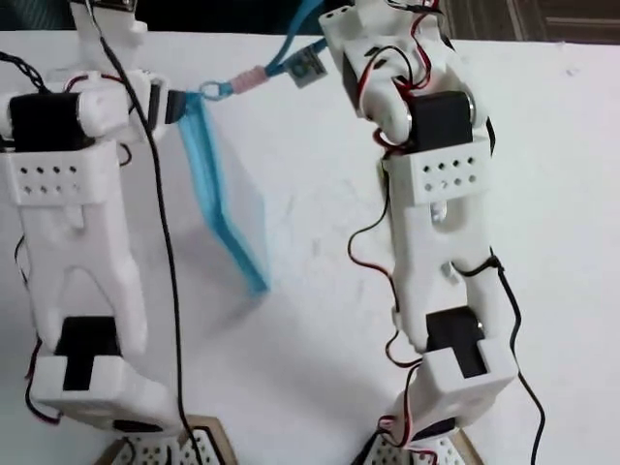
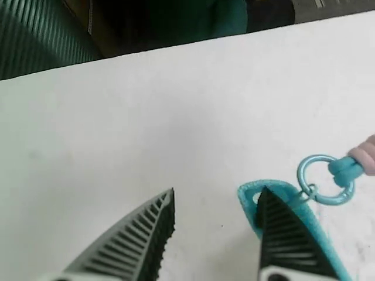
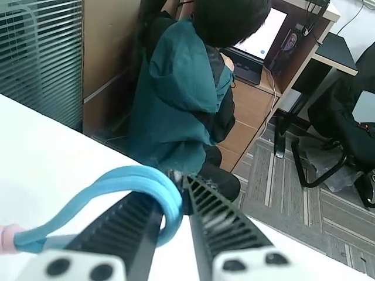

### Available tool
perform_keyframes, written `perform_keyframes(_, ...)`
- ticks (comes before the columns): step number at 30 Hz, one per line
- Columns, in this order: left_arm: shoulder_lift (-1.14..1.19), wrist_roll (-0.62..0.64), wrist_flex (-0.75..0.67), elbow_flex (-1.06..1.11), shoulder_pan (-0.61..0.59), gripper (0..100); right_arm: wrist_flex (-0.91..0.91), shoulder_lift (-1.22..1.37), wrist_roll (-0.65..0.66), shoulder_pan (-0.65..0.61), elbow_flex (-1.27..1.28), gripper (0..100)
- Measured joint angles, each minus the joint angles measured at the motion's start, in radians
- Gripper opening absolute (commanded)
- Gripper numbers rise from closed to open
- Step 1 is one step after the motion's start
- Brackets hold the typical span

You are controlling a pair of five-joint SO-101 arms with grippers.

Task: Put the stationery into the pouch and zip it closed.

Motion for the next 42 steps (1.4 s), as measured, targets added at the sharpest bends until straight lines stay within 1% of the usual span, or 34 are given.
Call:
perform_keyframes(4, 0.037, -0.057, -0.006, -0.012, -0.002, 24, 0.000, 0.000, 0.000, 0.000, 0.000, 1.7)
perform_keyframes(9, 0.101, -0.075, -0.017, -0.032, -0.003, 23, 0.000, 0.000, 0.000, 0.000, 0.000, 1.7)
perform_keyframes(11, 0.127, -0.075, -0.017, -0.034, -0.003, 19, 0.000, 0.000, 0.000, 0.000, 0.000, 1.7)
perform_keyframes(15, 0.163, -0.075, -0.017, -0.035, -0.003, 3, 0.000, 0.000, 0.000, 0.014, 0.000, 1.7)
perform_keyframes(16, 0.164, -0.075, -0.018, -0.035, 0.005, 2, 0.002, 0.002, 0.000, 0.014, 0.000, 1.7)
perform_keyframes(20, 0.166, -0.077, -0.037, -0.035, 0.040, 2, 0.055, 0.000, 0.000, 0.017, 0.000, 1.7)
perform_keyframes(23, 0.166, -0.077, -0.037, -0.035, 0.064, 2, 0.120, 0.000, 0.000, 0.043, 0.000, 1.7)
perform_keyframes(27, 0.166, -0.075, -0.037, -0.037, 0.087, 2, 0.186, -0.011, -0.003, 0.106, 0.000, 1.7)
perform_keyframes(30, 0.166, -0.051, -0.037, -0.044, 0.091, 2, 0.203, -0.038, -0.003, 0.167, 0.000, 1.7)
perform_keyframes(33, 0.166, -0.012, 0.000, -0.100, 0.094, 2, 0.204, -0.060, -0.003, 0.216, 0.000, 1.7)
perform_keyframes(37, 0.181, 0.034, 0.092, -0.222, 0.095, 2, 0.204, -0.084, -0.003, 0.267, 0.002, 1.7)
perform_keyframes(42, 0.215, 0.061, 0.120, -0.288, 0.098, 2, 0.204, -0.089, -0.003, 0.316, 0.002, 1.7)
